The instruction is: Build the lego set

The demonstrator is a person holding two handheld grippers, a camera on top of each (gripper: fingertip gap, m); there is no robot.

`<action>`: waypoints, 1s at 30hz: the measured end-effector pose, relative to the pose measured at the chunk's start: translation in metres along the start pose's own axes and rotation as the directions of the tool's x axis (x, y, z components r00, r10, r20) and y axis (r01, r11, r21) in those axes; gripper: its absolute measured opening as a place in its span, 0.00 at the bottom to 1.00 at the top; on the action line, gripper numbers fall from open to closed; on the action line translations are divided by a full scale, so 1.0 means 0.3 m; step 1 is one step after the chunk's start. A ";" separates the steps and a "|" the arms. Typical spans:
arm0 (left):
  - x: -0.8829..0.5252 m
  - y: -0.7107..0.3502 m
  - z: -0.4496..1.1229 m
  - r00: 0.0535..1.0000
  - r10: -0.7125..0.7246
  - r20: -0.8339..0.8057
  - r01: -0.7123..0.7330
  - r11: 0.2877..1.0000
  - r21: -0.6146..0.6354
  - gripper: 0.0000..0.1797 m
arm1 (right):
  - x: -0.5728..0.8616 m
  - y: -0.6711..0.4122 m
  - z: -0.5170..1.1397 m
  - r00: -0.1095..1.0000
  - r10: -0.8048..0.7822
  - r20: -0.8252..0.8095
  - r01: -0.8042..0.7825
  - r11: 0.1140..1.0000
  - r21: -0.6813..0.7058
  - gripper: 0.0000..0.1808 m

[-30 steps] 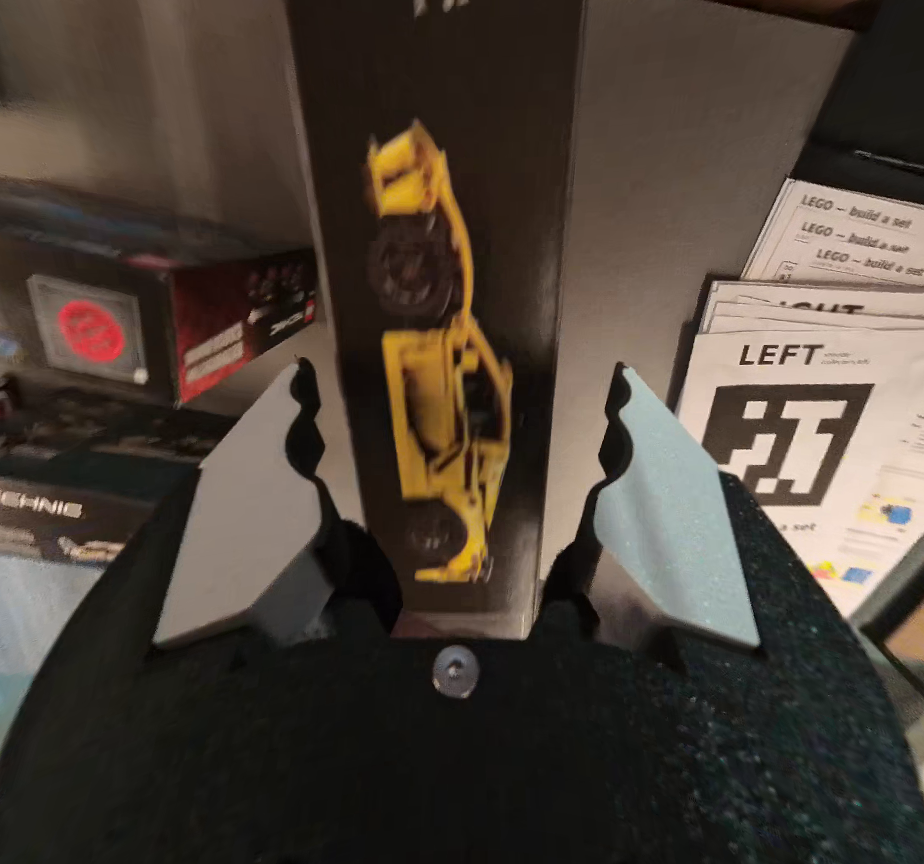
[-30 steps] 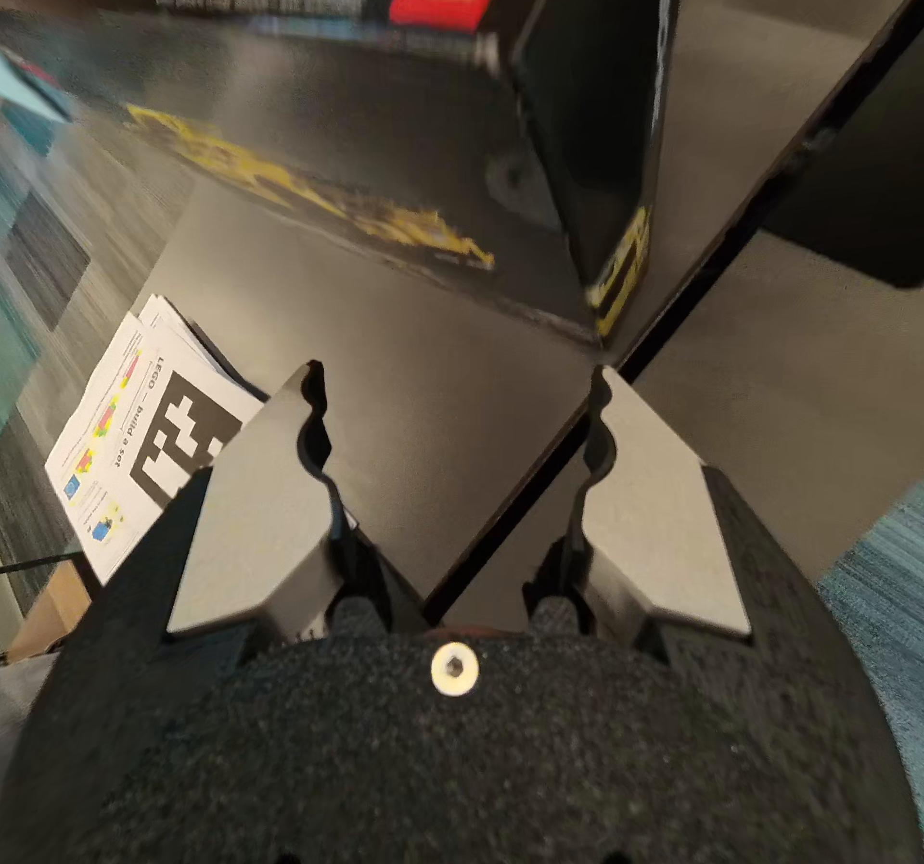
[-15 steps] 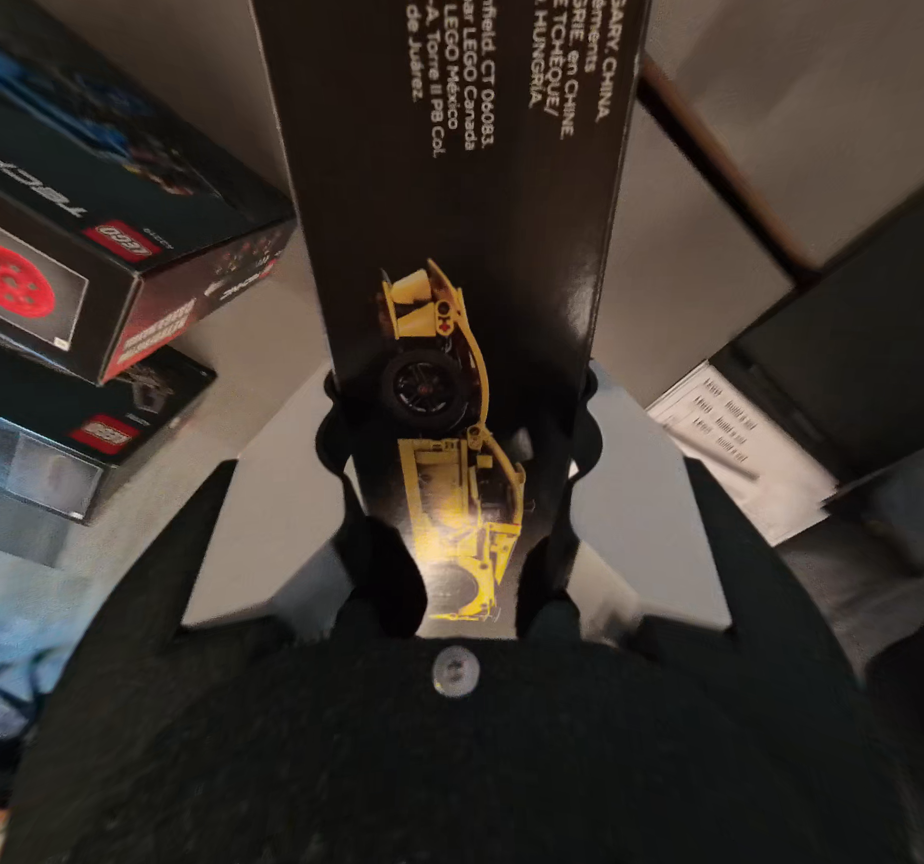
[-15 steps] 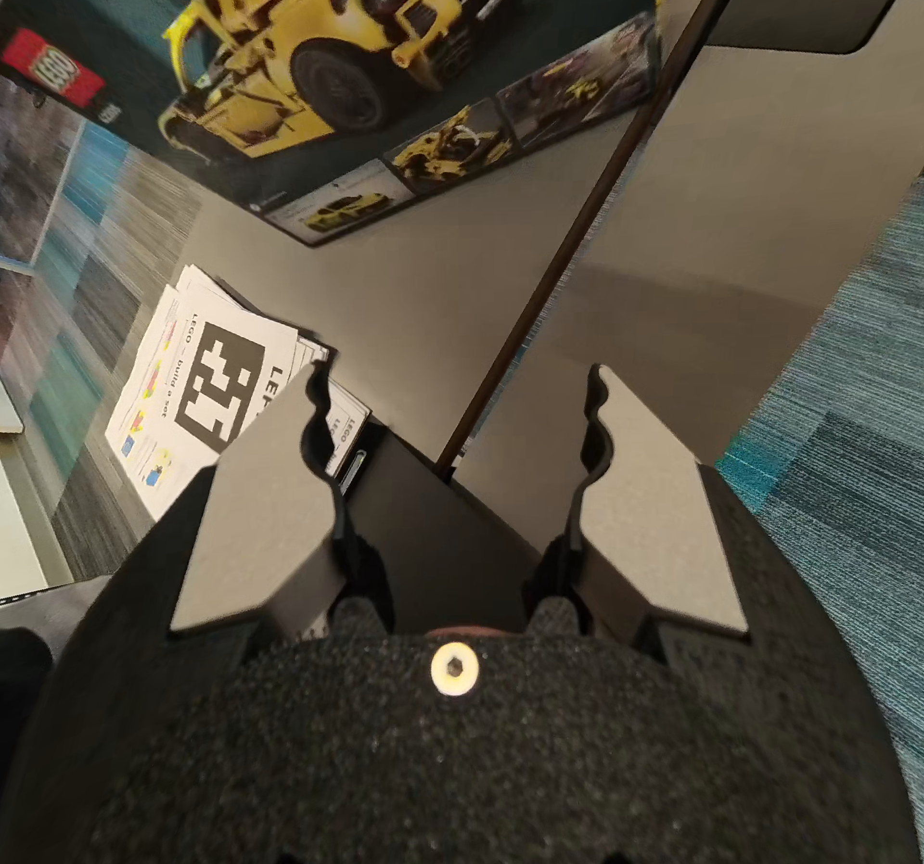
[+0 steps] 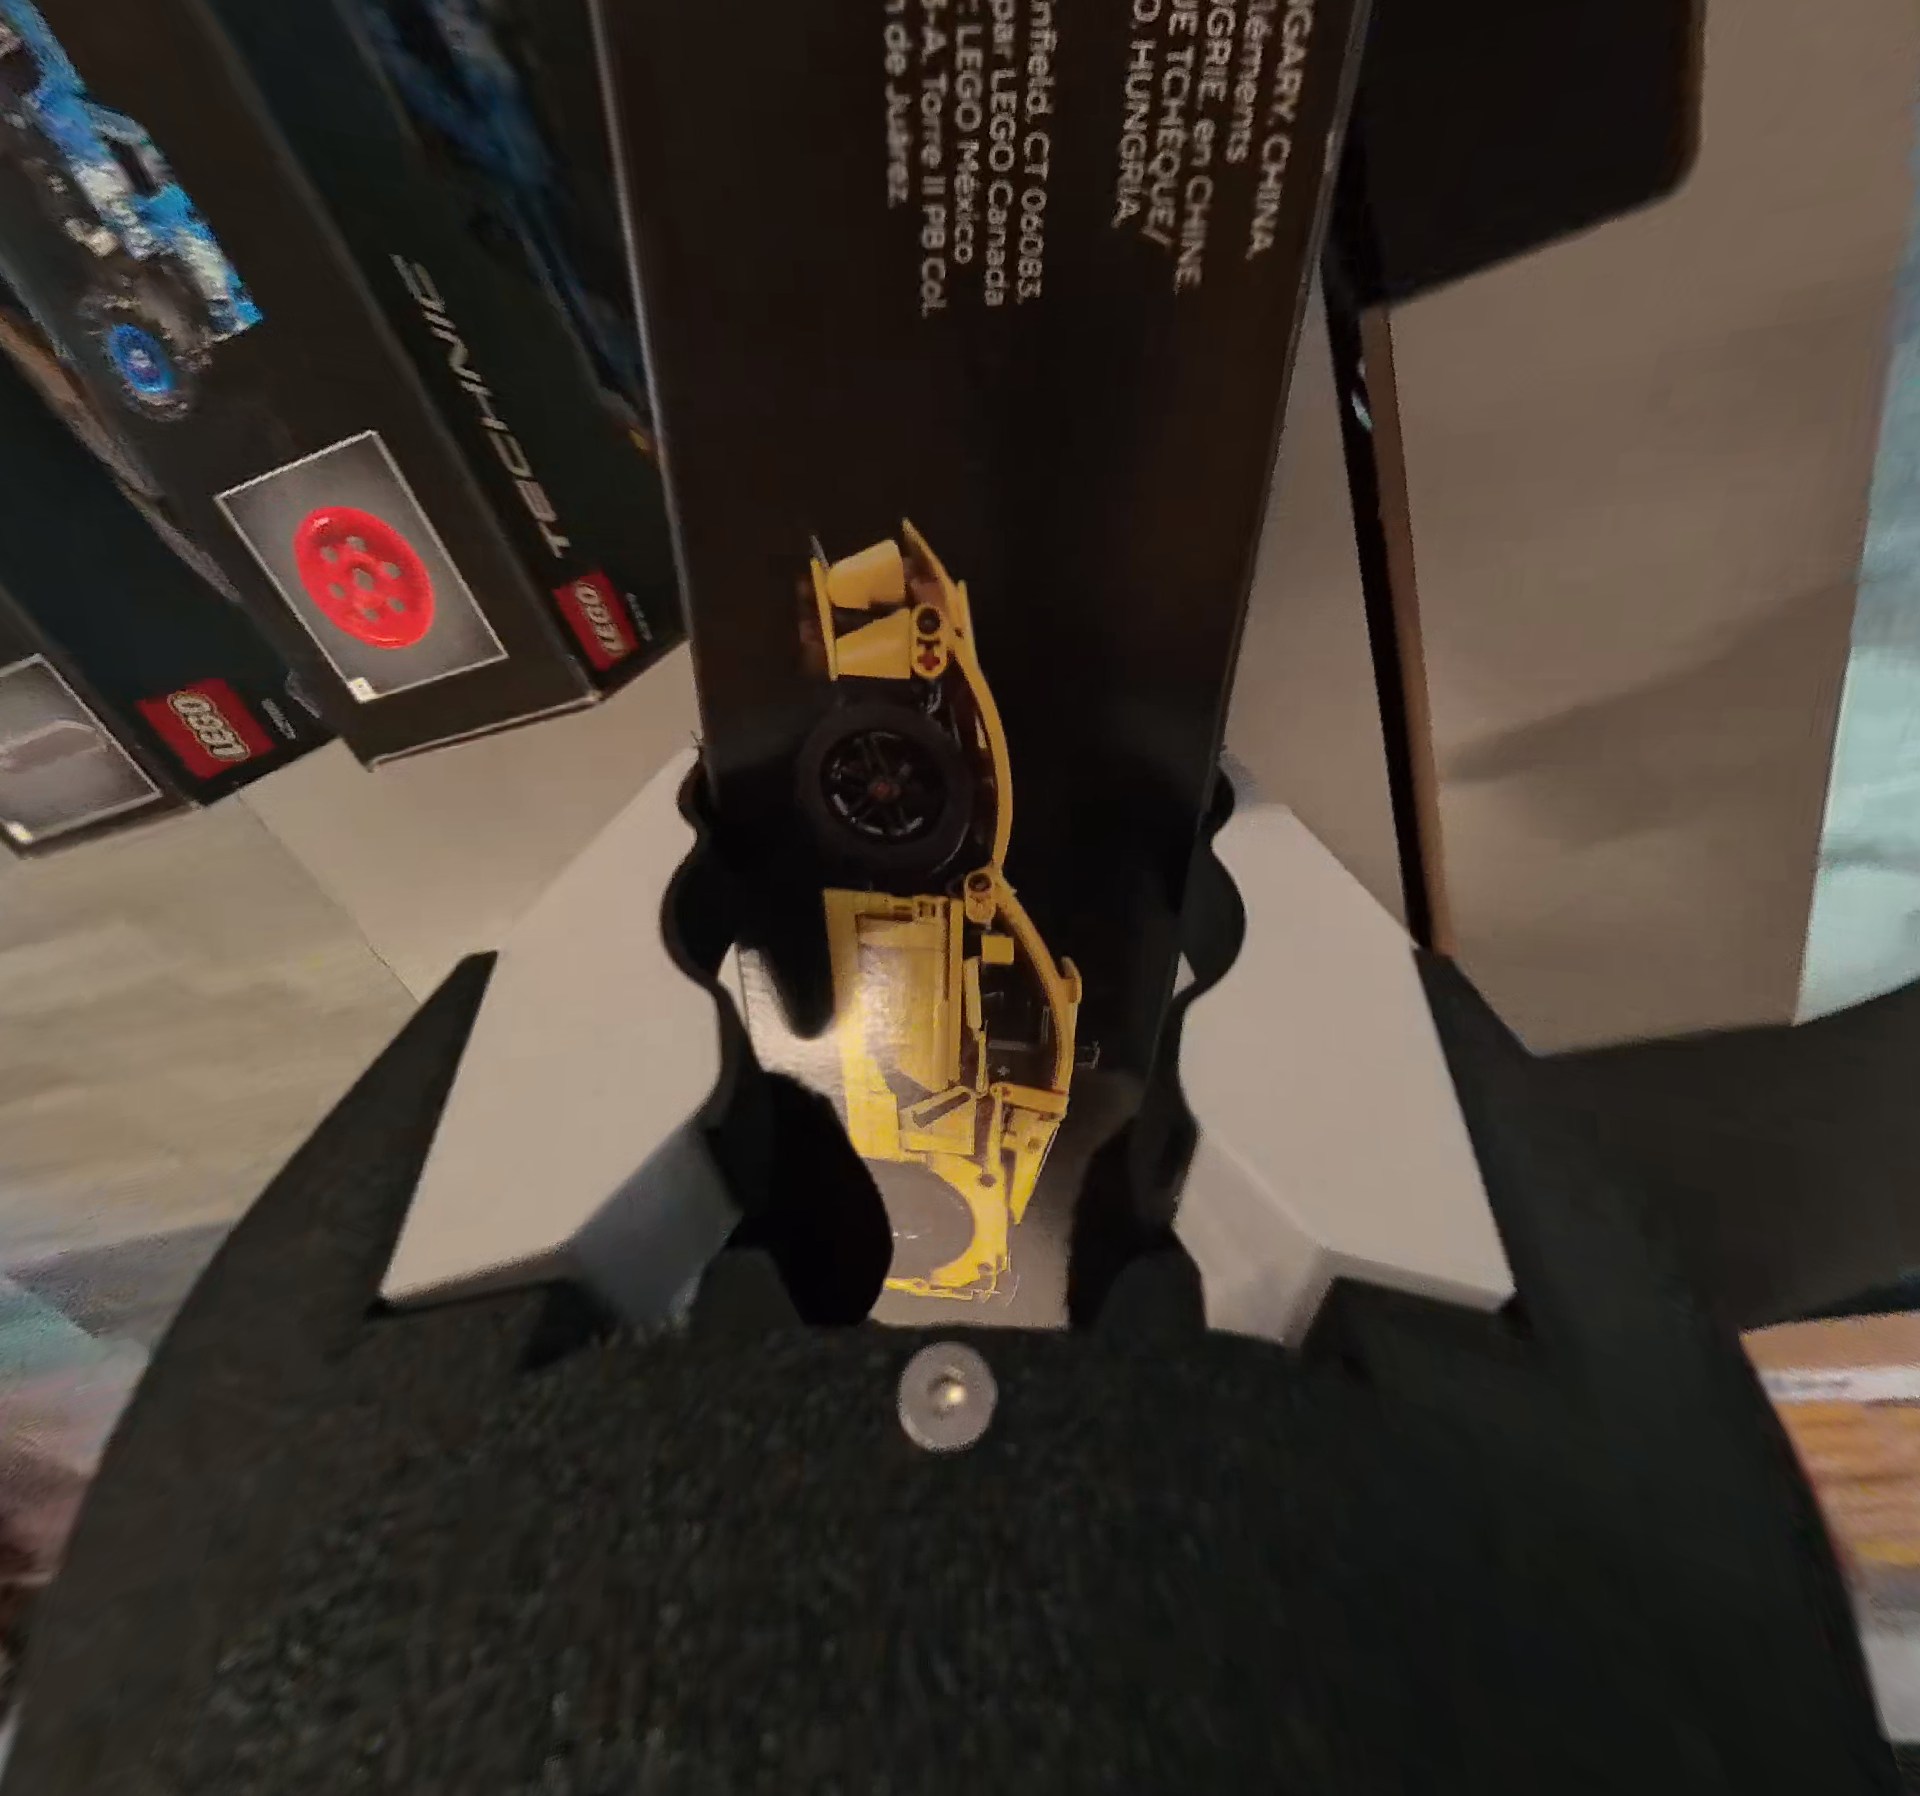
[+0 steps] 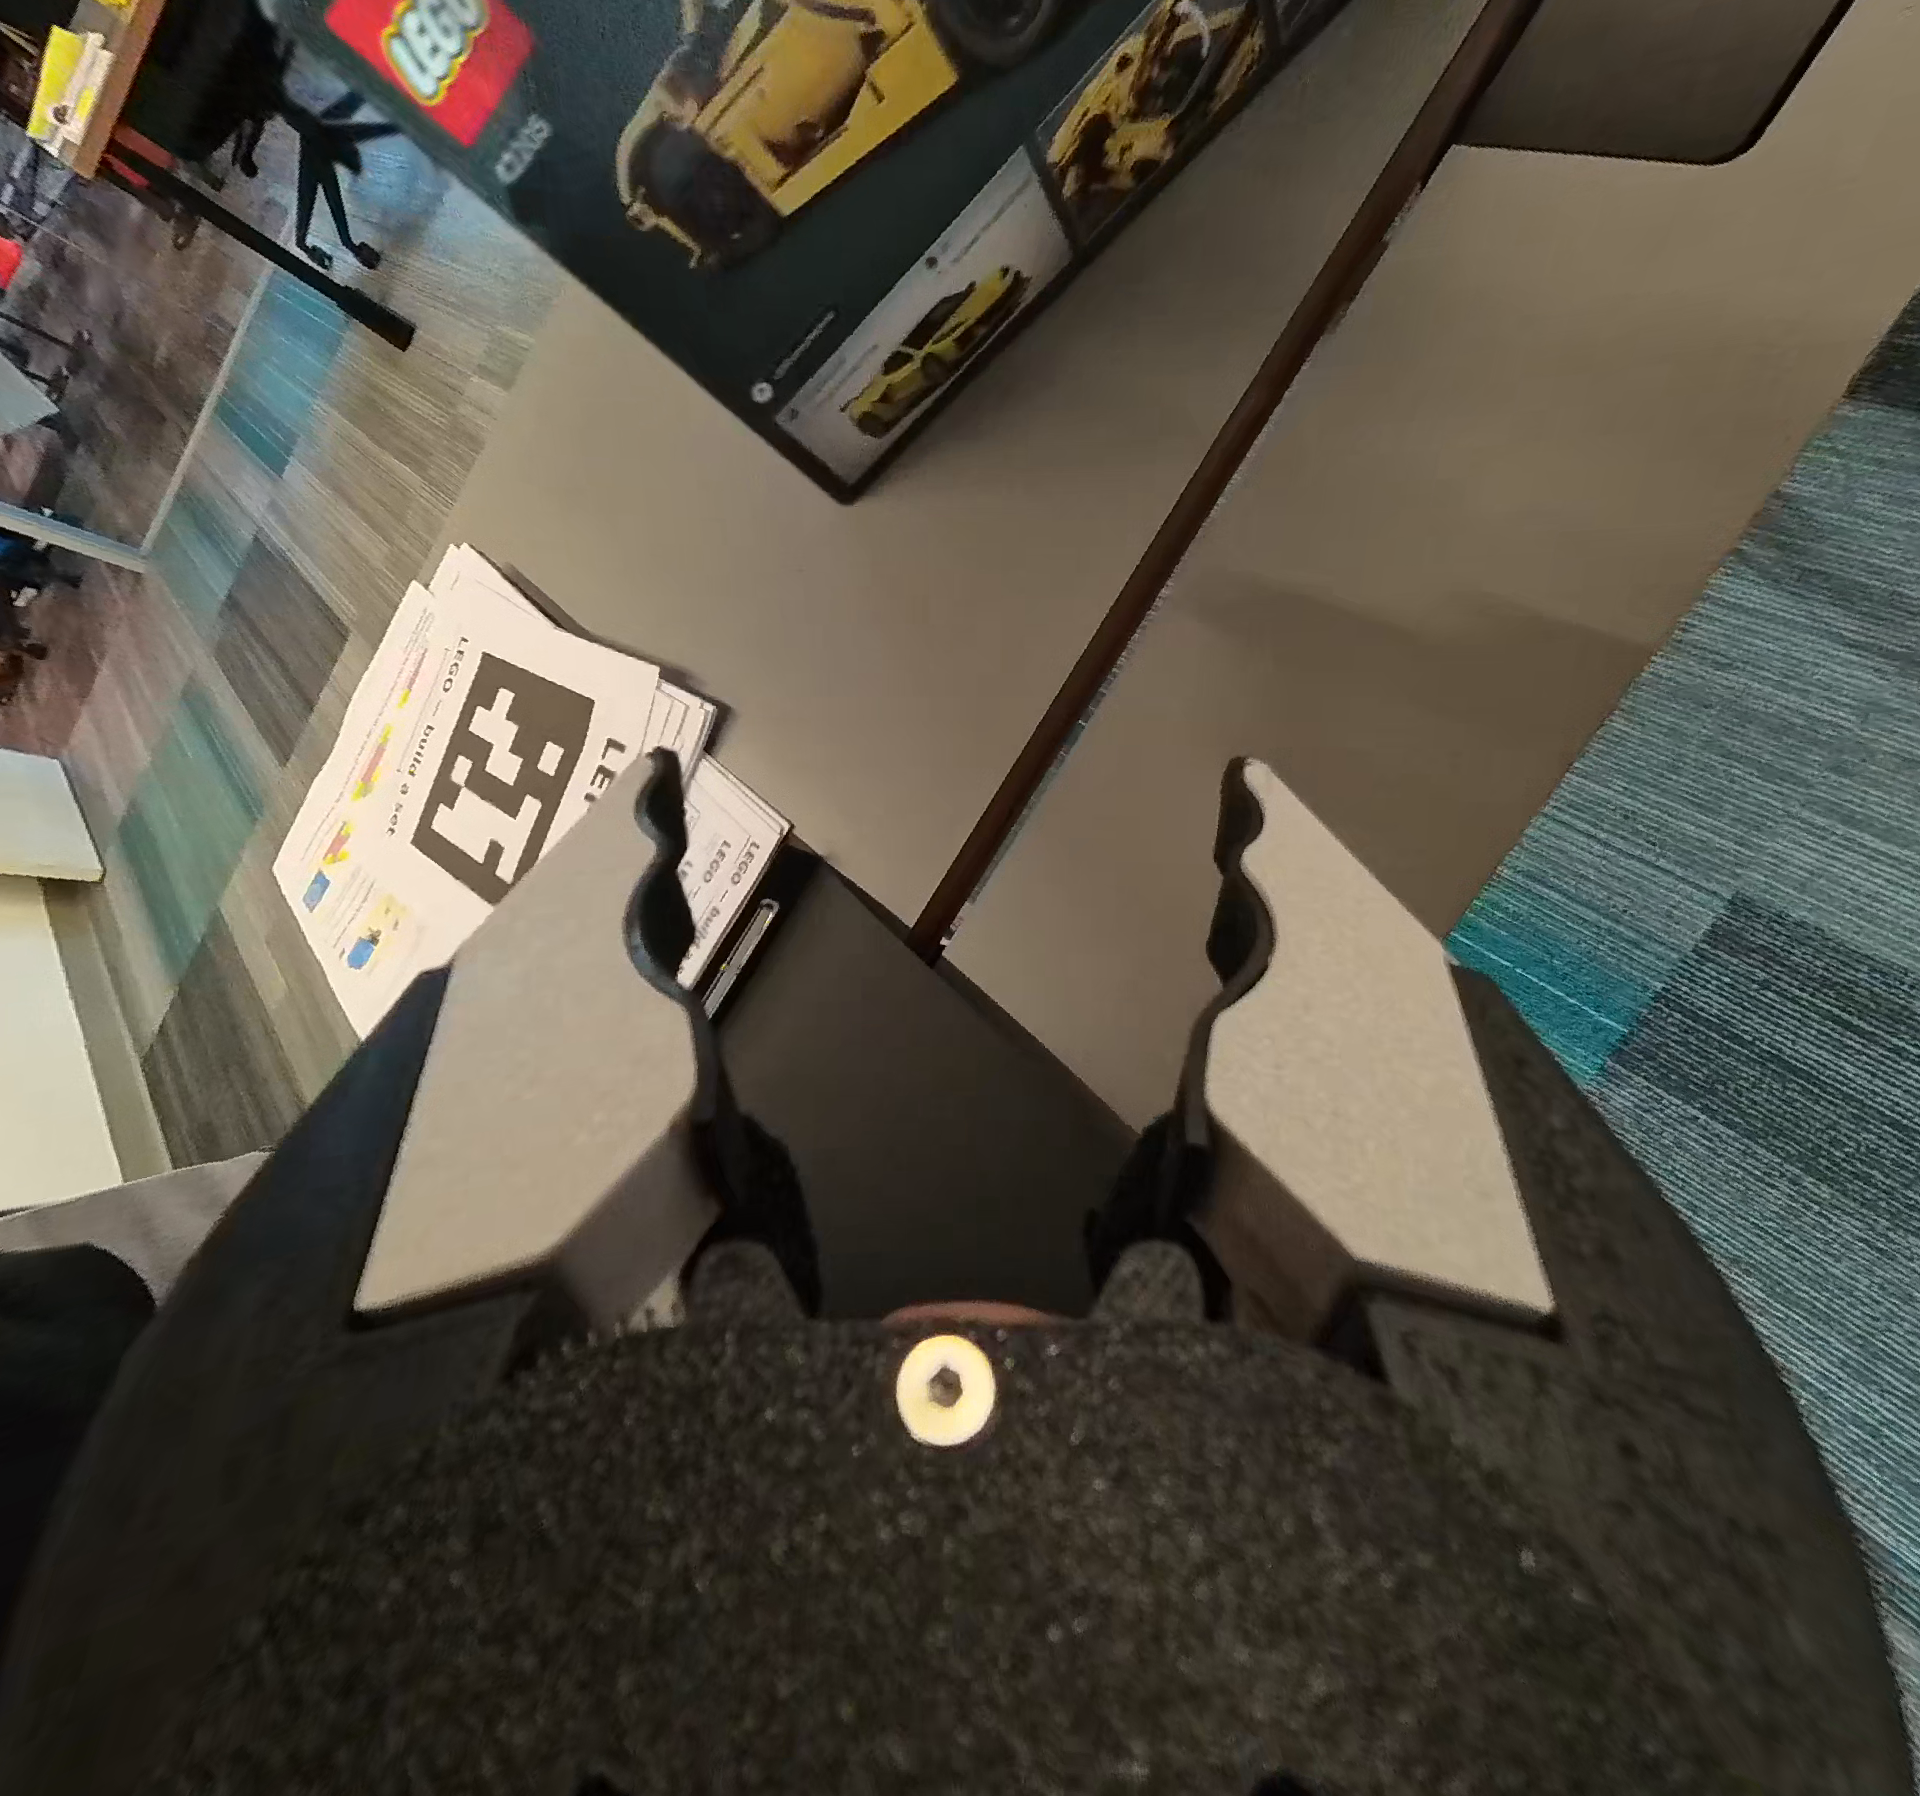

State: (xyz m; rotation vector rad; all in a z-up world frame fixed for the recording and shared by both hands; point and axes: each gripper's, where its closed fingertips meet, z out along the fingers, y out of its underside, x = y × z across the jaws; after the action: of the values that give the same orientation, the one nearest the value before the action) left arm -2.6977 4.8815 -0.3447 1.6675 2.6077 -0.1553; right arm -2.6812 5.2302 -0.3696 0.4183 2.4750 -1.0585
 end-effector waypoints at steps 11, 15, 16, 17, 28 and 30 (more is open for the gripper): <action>0.016 -0.120 0.001 0.989 -0.135 0.064 0.136 0.991 -0.012 0.47 | -0.005 0.113 -0.112 1.000 -0.007 0.019 0.008 1.000 -0.010 0.56; -0.003 -0.096 -0.006 0.991 -0.046 0.128 0.043 0.999 0.026 0.48 | -0.020 0.204 -0.182 1.000 0.002 0.019 -0.002 1.000 -0.022 0.56; -0.006 -0.083 -0.009 0.989 -0.015 0.148 0.010 0.999 0.031 0.49 | -0.030 0.232 -0.202 1.000 0.003 0.021 -0.003 1.000 -0.031 0.56; -0.005 -0.074 -0.013 0.988 0.006 0.153 -0.013 0.999 0.046 0.50 | -0.042 0.257 -0.223 1.000 0.002 0.024 -0.002 0.999 -0.037 0.56; 0.157 0.249 -0.414 0.989 0.143 -0.049 -0.104 0.881 0.462 0.43 | -0.312 0.463 -0.519 1.000 -0.018 -0.024 0.018 1.000 -0.003 0.56; 0.208 0.446 -0.546 0.977 0.178 -0.116 -0.083 0.822 0.564 0.39 | -0.380 0.462 -0.572 0.998 -0.036 -0.046 0.038 0.999 0.033 0.56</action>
State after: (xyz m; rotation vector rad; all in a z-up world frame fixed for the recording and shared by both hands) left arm -2.5996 5.0112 -0.1956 2.0983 2.7171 -0.8928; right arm -2.5669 5.4367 -0.2922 0.4127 2.5171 -1.1183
